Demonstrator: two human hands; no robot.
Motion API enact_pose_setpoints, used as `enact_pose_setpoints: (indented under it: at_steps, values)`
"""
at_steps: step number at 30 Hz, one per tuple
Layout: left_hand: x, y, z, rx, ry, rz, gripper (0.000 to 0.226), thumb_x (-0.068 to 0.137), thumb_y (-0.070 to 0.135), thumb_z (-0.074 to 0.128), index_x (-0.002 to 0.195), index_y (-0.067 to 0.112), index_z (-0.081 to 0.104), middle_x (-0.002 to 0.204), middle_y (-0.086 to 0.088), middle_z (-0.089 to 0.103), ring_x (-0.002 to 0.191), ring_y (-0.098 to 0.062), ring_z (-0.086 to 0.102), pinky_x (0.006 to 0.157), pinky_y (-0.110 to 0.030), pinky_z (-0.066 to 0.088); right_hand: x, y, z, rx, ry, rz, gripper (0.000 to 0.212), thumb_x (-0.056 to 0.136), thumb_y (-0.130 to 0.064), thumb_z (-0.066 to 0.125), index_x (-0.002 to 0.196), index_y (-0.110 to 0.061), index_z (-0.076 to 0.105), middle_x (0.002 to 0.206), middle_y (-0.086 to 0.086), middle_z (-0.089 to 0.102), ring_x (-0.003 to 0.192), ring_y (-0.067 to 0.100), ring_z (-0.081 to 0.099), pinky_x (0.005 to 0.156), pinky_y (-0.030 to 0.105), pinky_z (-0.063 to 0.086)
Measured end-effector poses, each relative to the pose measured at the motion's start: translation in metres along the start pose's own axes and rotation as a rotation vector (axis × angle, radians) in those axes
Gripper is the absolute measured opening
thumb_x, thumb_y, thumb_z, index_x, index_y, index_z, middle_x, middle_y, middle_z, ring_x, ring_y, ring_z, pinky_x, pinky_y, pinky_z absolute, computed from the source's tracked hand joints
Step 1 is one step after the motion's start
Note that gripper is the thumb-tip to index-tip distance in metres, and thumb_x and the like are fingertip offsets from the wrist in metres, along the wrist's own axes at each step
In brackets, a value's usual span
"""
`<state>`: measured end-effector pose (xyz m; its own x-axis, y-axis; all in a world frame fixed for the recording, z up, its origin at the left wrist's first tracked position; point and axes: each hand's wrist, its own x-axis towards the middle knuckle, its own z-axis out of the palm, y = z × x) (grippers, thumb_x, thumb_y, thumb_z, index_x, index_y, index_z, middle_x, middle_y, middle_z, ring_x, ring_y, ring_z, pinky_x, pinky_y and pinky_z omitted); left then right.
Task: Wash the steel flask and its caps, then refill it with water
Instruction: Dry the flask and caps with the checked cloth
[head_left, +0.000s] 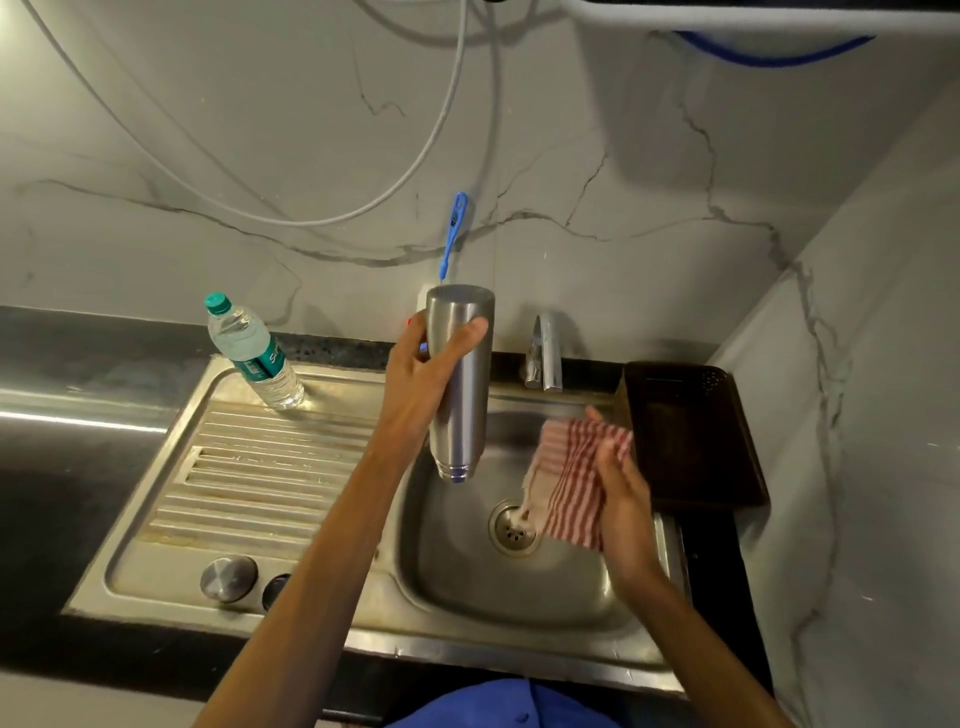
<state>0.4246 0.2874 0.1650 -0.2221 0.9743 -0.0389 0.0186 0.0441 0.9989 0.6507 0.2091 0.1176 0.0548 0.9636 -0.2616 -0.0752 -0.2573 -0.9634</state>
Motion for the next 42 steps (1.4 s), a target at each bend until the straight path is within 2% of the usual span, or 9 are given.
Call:
enact_pose_setpoints:
  at_steps: [9,13,17,23,27,31,38,40,42]
  values:
    - [-0.028,-0.028,0.036,-0.294,0.029,-0.262,0.060,0.100,0.065,0.045,0.123,0.014,0.066,0.100,-0.010,0.076,0.093,-0.025,0.074,0.091,-0.046,0.059,0.039,-0.062,0.045,-0.261,-0.033,-0.394,0.047,0.102,-0.059,0.043,0.143,-0.040,0.053,0.141,0.004,0.060,0.126,0.027,0.062,0.104,0.063,0.048]
    - [-0.025,-0.024,0.050,-0.485,-0.001,-0.170,0.048,0.112,0.042,0.033,0.122,0.012,0.069,0.113,-0.011,0.076,0.112,-0.028,0.071,0.103,-0.047,0.054,0.040,-0.032,0.074,-0.632,-0.218,-0.752,0.054,0.111,-0.032,0.043,0.162,-0.028,0.026,0.172,0.000,0.020,0.159,0.022,0.018,0.125,0.055,0.027]
    - [-0.017,-0.030,0.042,-0.524,-0.074,-0.184,0.072,0.099,0.056,0.062,0.149,0.005,0.051,0.138,-0.023,0.065,0.130,-0.039,0.063,0.114,-0.054,0.047,0.031,-0.024,0.071,-0.605,-0.194,-0.814,0.061,0.109,-0.022,0.050,0.162,-0.026,0.020,0.172,-0.004,0.018,0.159,0.019,0.014,0.125,0.057,0.025]
    - [0.001,-0.018,0.024,-0.528,0.050,-0.249,0.108,0.061,0.060,0.095,0.146,0.011,0.051,0.114,-0.021,0.067,0.094,-0.032,0.071,0.083,-0.045,0.062,0.016,0.017,0.023,-1.005,-0.444,-0.963,0.057,0.110,-0.028,0.035,0.164,-0.016,0.021,0.174,0.003,0.005,0.160,0.031,0.003,0.130,0.049,0.005]
    - [0.011,-0.017,0.006,-0.291,0.122,-0.233,0.085,0.073,0.068,0.079,0.128,0.005,0.065,0.107,-0.025,0.074,0.086,-0.031,0.072,0.074,-0.039,0.061,0.024,0.034,-0.031,-0.991,-0.517,-0.721,0.054,0.111,-0.034,0.040,0.162,-0.040,0.024,0.164,-0.017,0.035,0.148,0.014,0.041,0.121,0.037,0.038]
    - [0.011,-0.030,-0.005,-0.203,0.076,-0.298,0.095,0.071,0.082,0.065,0.129,0.007,0.065,0.104,-0.022,0.075,0.079,-0.025,0.072,0.072,-0.038,0.059,0.044,0.002,-0.057,-0.590,-0.204,-0.209,0.031,0.107,-0.031,0.045,0.130,-0.039,0.064,0.093,-0.006,0.076,0.080,0.018,0.076,0.077,0.049,0.064]
    - [-0.011,-0.045,0.018,-0.316,0.033,-0.365,0.109,0.076,0.088,0.060,0.138,-0.001,0.057,0.102,-0.024,0.072,0.083,-0.035,0.070,0.078,-0.043,0.059,0.062,-0.070,-0.009,-0.130,0.038,-0.333,0.045,0.104,-0.044,0.046,0.148,-0.036,0.052,0.138,-0.012,0.064,0.123,0.020,0.060,0.096,0.034,0.058]
    - [-0.013,-0.032,0.033,-0.309,0.003,-0.349,0.099,0.087,0.086,0.049,0.131,-0.002,0.061,0.103,-0.025,0.072,0.086,-0.037,0.070,0.079,-0.042,0.059,0.052,-0.066,0.021,-0.256,-0.018,-0.467,0.047,0.107,-0.043,0.044,0.155,-0.043,0.040,0.151,-0.009,0.055,0.105,0.004,0.057,0.101,0.042,0.057]
    - [-0.014,-0.019,0.046,-0.310,-0.012,-0.305,0.074,0.106,0.065,0.031,0.118,0.004,0.071,0.103,-0.019,0.076,0.092,-0.033,0.074,0.080,-0.038,0.063,0.040,-0.050,0.049,-0.405,-0.138,-0.578,0.051,0.111,-0.033,0.043,0.160,-0.036,0.032,0.165,-0.004,0.036,0.146,0.022,0.044,0.117,0.051,0.042]
